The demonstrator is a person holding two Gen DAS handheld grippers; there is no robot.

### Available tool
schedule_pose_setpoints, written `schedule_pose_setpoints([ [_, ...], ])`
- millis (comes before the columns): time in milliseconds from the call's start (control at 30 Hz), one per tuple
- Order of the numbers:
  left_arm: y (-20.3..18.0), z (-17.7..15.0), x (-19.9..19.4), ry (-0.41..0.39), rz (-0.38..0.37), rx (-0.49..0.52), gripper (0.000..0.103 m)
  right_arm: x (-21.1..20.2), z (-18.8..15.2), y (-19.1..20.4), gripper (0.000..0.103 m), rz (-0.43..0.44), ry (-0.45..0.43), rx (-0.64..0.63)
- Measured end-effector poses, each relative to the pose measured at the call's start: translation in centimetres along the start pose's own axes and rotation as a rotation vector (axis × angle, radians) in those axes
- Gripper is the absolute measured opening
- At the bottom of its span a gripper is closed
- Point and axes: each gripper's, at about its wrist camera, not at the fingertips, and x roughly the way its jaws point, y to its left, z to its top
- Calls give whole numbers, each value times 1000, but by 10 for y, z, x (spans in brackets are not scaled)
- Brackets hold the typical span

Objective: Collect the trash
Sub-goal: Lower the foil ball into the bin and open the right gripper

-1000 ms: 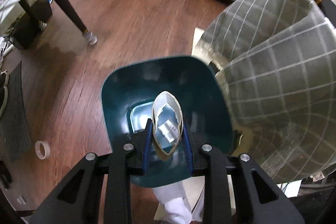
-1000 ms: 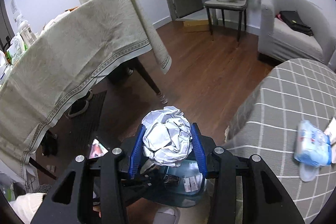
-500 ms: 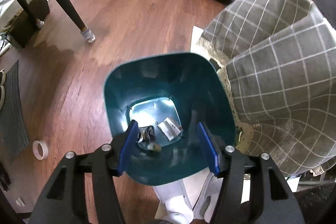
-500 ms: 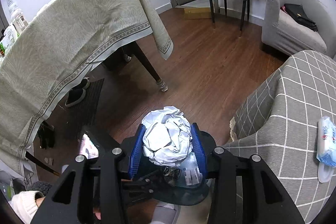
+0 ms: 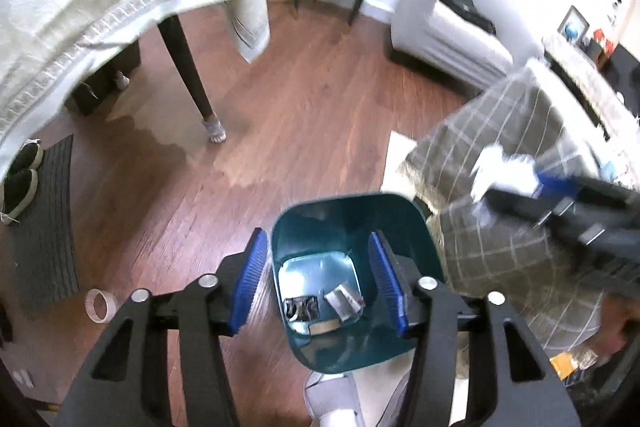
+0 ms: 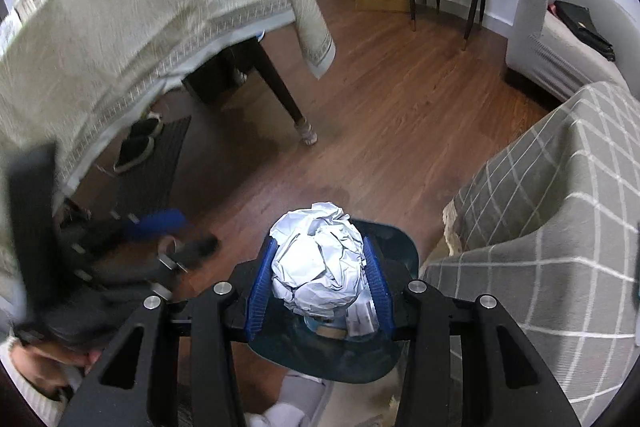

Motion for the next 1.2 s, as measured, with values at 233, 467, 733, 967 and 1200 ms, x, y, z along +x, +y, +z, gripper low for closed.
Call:
schedule_pose_setpoints([
  [233, -11, 14, -35, -102, -10, 16, 44, 27, -20, 8, 45, -19, 84, -48],
  [467, -16, 22, -64, -173, -50, -3, 40, 42, -26, 16, 45, -30, 121, -80],
  [733, -27, 29, -88, -230, -82, 2, 40, 65, -40, 16, 47, -105, 183, -139],
  [967, -42, 34, -102, -269, -109, 26, 40, 45, -41, 11, 59, -73, 135, -112],
  [1200, -55, 40, -114, -309, -137, 31, 41, 9, -39, 10, 59, -35, 62, -113],
])
